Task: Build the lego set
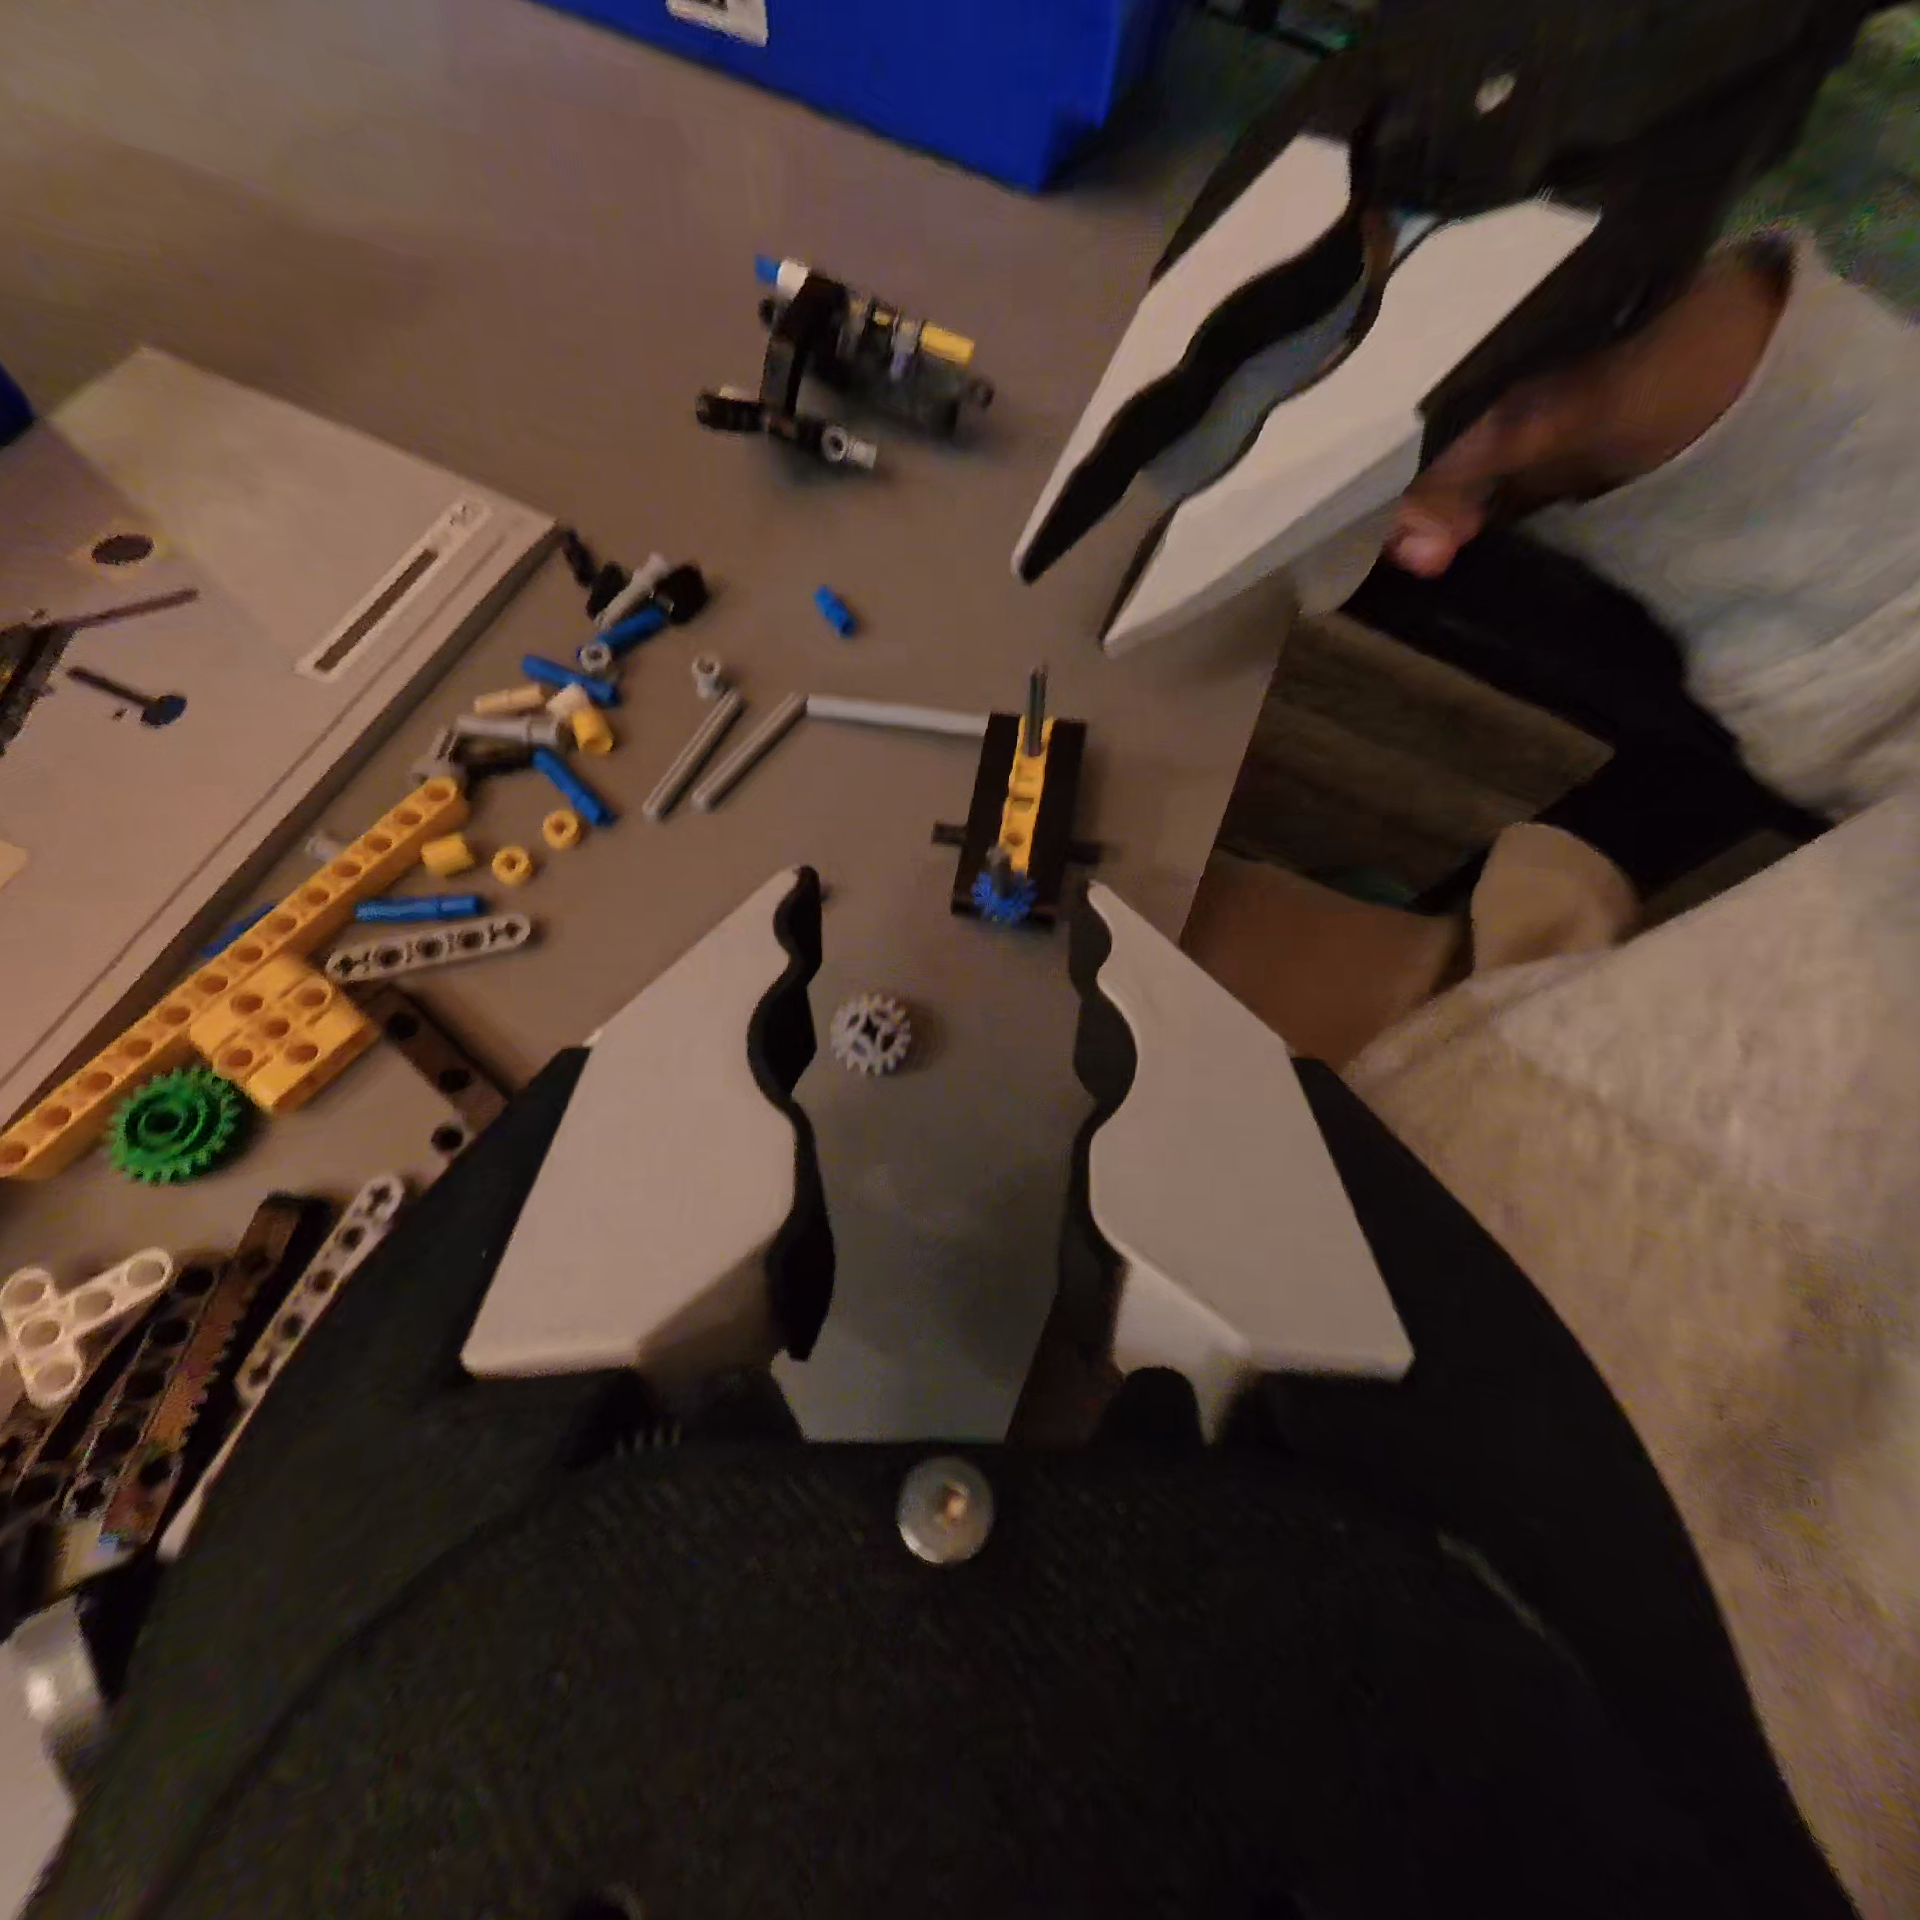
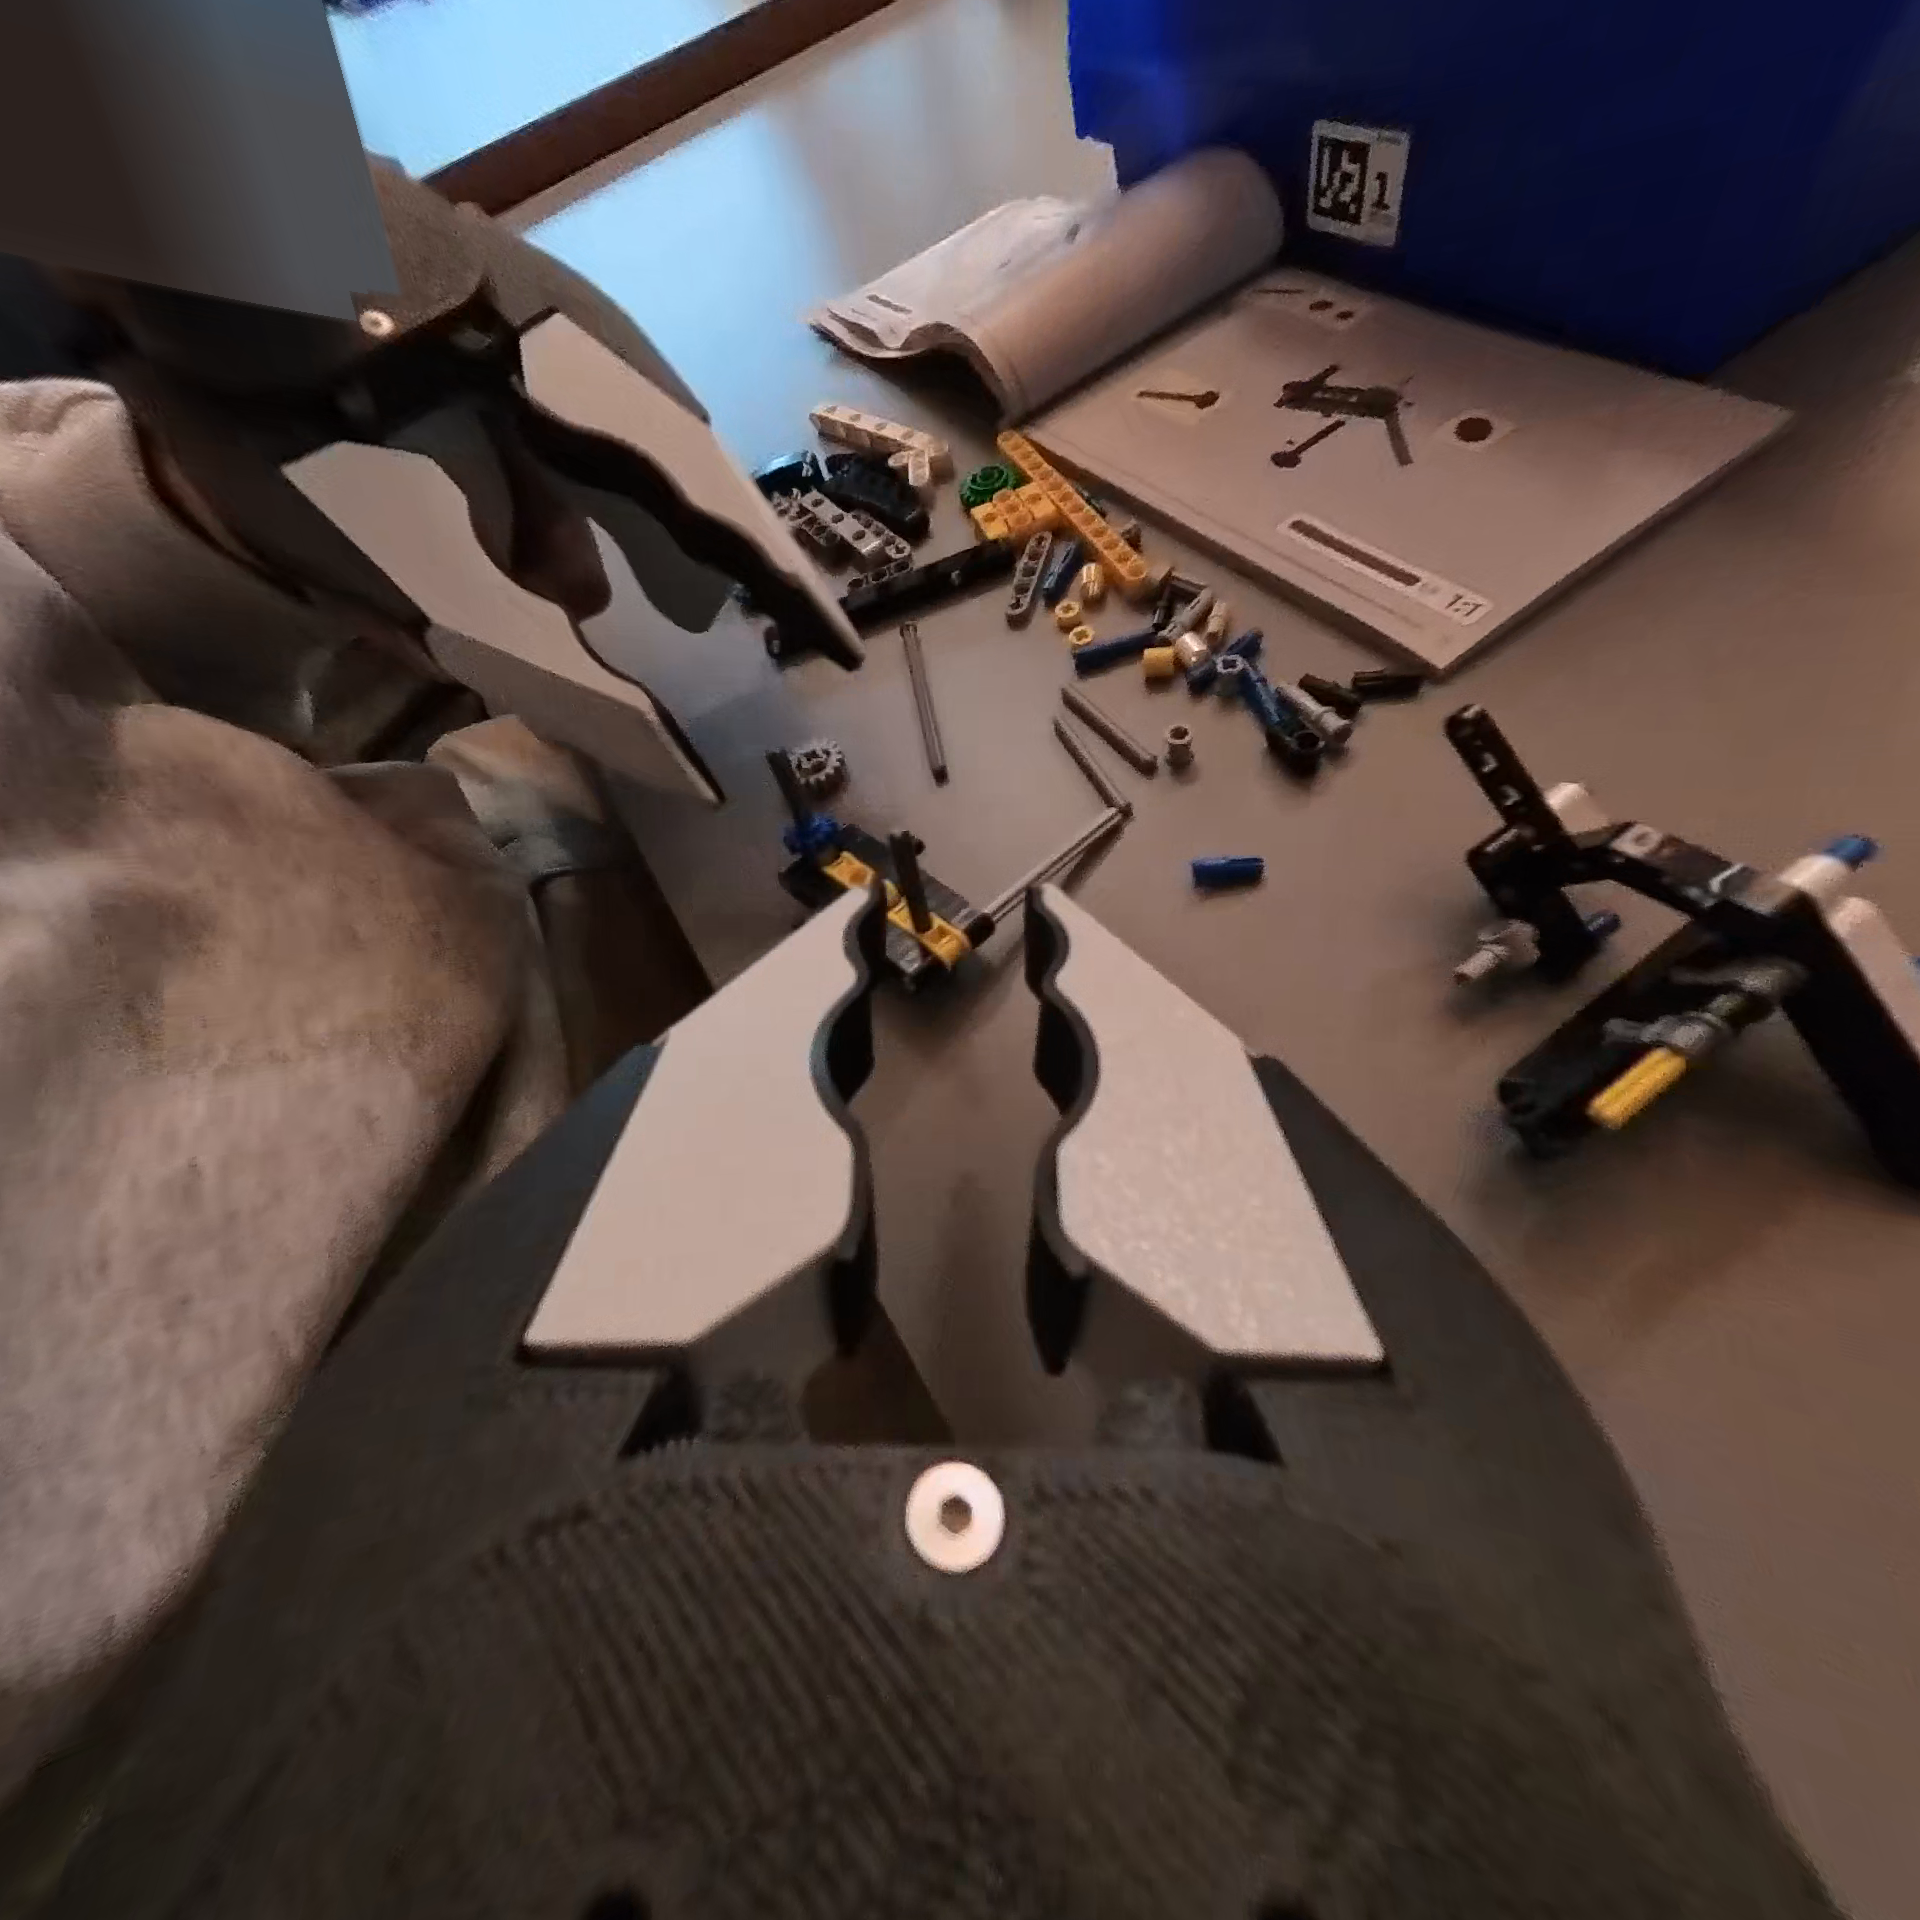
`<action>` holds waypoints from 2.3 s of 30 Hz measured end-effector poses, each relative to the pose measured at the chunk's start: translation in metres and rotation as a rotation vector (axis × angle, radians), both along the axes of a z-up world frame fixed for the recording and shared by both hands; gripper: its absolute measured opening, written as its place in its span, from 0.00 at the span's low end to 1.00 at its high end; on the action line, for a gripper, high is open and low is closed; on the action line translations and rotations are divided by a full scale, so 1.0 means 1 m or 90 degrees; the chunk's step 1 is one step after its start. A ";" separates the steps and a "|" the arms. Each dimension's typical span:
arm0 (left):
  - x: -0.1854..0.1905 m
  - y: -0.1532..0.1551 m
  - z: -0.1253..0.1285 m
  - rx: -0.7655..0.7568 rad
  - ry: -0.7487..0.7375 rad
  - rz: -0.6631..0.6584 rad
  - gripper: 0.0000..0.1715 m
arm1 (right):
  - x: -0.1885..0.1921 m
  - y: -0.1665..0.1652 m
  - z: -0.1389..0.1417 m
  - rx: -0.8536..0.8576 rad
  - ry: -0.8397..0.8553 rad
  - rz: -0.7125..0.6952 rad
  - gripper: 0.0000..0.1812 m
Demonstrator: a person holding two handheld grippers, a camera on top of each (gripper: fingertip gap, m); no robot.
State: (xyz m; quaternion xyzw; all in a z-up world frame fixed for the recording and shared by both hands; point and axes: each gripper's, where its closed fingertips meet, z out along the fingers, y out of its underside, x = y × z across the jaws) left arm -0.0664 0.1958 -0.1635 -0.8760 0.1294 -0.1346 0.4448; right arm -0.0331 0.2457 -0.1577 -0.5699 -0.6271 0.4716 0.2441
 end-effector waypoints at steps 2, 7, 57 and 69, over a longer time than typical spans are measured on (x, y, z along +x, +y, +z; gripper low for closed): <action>0.007 0.008 0.001 -0.002 -0.004 -0.017 0.28 | 0.001 0.000 0.004 -0.014 0.013 0.002 0.13; 0.028 0.026 -0.015 -0.045 0.030 -0.076 0.28 | 0.004 0.010 0.017 -0.062 0.059 -0.023 0.13; -0.011 0.026 0.018 -0.027 -0.098 0.023 0.13 | -0.008 0.026 -0.021 0.244 -0.056 -0.122 0.15; 0.014 0.023 0.016 0.017 0.043 -0.037 0.13 | -0.029 -0.019 0.015 -0.259 0.038 -0.090 0.16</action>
